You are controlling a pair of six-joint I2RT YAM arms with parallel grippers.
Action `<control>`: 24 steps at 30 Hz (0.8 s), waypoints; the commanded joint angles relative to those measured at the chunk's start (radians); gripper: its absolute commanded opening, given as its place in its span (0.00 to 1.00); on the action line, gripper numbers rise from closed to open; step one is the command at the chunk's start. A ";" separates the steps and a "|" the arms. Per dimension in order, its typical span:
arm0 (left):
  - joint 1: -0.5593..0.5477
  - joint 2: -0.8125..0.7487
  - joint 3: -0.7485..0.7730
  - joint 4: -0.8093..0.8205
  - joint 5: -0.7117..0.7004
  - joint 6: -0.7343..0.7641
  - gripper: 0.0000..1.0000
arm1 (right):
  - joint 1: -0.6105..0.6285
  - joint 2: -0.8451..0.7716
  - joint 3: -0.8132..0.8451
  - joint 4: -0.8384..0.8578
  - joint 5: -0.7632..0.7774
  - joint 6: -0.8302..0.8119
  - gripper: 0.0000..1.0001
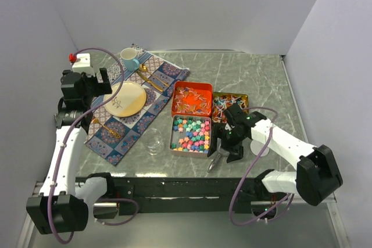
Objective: Pack the candies
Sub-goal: Pick up the spatula from the center of the board.
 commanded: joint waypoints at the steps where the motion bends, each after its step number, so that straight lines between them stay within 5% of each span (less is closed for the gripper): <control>1: 0.008 -0.050 0.007 0.019 -0.002 0.011 0.96 | 0.050 0.018 0.014 0.029 0.109 0.054 0.95; 15: 0.013 -0.107 -0.002 0.060 0.001 -0.024 0.96 | 0.048 -0.003 -0.190 0.037 0.193 0.127 0.89; 19: 0.013 -0.132 -0.031 0.068 0.025 -0.052 0.96 | -0.009 -0.058 -0.164 0.029 0.228 -0.006 1.00; 24: 0.014 -0.155 -0.073 0.085 0.047 -0.076 0.97 | -0.008 -0.169 -0.098 0.101 0.249 -0.177 1.00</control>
